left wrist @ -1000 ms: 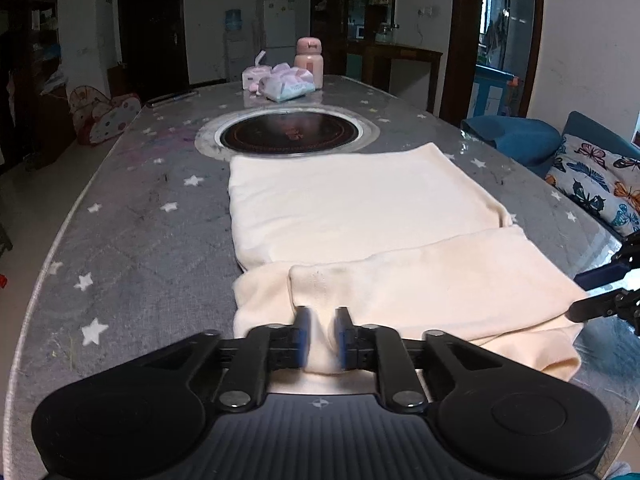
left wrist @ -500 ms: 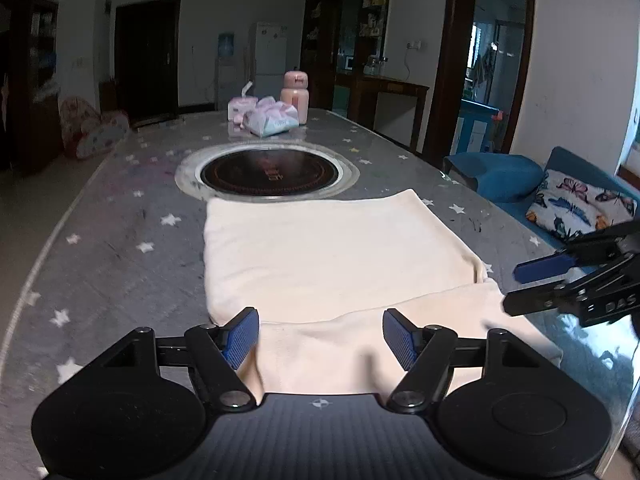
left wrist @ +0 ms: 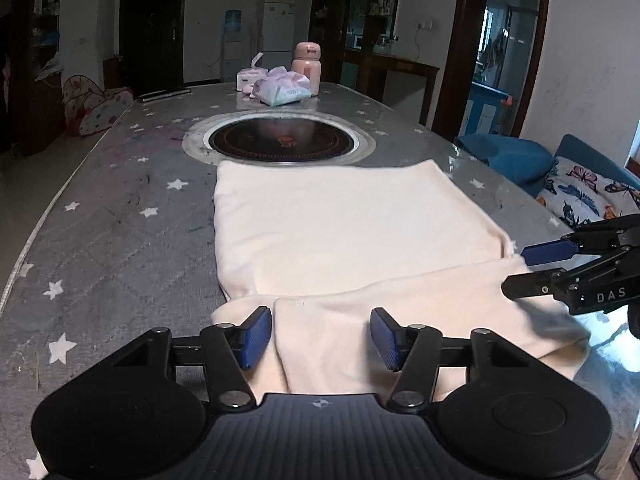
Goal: Fold clothes
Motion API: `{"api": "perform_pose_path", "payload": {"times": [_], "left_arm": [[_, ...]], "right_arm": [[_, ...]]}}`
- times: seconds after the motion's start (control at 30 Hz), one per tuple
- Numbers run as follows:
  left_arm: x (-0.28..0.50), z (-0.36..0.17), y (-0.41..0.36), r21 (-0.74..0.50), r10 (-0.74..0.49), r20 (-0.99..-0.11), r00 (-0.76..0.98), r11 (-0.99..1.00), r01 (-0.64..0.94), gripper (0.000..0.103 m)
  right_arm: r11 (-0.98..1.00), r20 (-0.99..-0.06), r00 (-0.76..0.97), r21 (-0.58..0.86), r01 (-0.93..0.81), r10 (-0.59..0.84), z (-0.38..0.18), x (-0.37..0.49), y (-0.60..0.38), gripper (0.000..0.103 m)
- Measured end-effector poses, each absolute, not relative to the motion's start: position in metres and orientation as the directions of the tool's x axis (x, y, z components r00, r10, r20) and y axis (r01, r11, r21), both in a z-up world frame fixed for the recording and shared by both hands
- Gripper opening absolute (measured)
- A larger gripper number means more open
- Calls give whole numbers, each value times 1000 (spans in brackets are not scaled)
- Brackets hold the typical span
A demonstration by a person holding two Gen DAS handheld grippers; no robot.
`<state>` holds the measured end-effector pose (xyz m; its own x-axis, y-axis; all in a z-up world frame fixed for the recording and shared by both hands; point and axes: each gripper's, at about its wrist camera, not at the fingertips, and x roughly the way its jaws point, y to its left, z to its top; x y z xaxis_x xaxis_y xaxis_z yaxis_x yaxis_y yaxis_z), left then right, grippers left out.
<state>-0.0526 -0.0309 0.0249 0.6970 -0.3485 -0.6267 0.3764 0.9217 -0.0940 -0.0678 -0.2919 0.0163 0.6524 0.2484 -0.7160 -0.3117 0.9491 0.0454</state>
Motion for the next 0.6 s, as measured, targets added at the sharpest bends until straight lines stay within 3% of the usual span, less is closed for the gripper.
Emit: {"api": "perform_pose_path", "payload": {"times": [0.1, 0.2, 0.37, 0.5, 0.6], "left_arm": [[-55, 31, -32, -78, -333, -602, 725, 929, 362, 59], [-52, 28, -35, -46, -303, -604, 737, 937, 347, 60], [-52, 20, -40, 25, -263, -622, 737, 935, 355, 59], [-59, 28, -35, -4, -285, -626, 726, 932, 362, 60], [-71, 34, -34, -13, -309, -622, 719, 923, 385, 60]], "right_arm": [[951, -695, 674, 49, -304, 251, 24, -67, -294, 60], [954, -685, 688, 36, -296, 240, 25, -60, -289, 74], [959, -710, 671, 20, -284, 214, 11, -50, -282, 79], [961, -705, 679, 10, -278, 204, 16, -53, -283, 83], [957, -692, 693, -11, -290, 202, 22, -65, -280, 96]]}}
